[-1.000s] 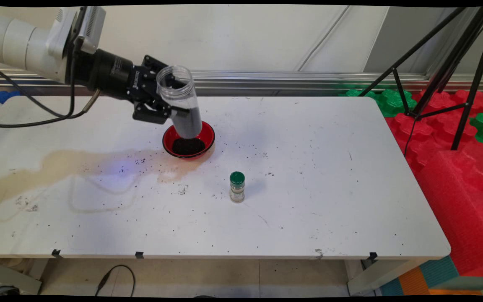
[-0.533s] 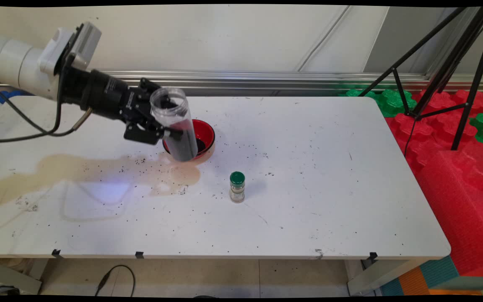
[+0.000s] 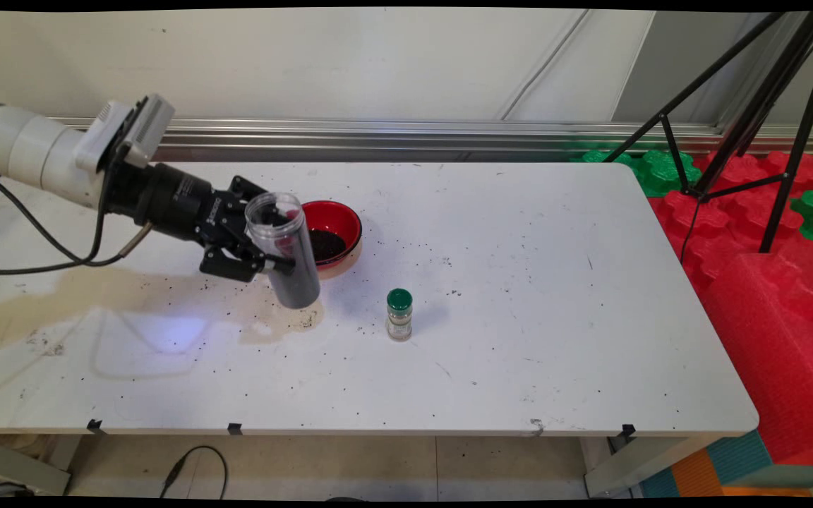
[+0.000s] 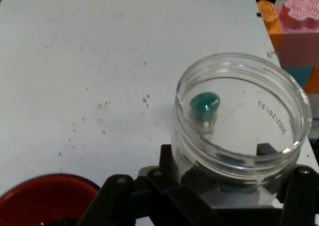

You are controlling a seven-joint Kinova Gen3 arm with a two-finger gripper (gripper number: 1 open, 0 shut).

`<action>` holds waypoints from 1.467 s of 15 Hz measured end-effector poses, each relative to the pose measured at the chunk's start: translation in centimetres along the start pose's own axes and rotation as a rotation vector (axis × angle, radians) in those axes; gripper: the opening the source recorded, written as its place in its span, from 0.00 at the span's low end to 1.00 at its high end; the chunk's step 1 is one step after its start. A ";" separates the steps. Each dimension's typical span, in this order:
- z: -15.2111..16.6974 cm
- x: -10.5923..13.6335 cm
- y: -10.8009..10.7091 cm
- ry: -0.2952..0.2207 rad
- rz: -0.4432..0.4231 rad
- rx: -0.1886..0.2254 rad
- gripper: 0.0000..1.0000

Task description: Place the picked object on the table

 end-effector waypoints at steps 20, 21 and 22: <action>2.4 -6.6 -2.0 -0.034 -0.050 -0.051 0.00; 2.5 -6.7 -2.0 -0.036 -0.050 -0.053 0.00; 2.6 -6.8 -2.1 -0.038 -0.049 -0.055 0.00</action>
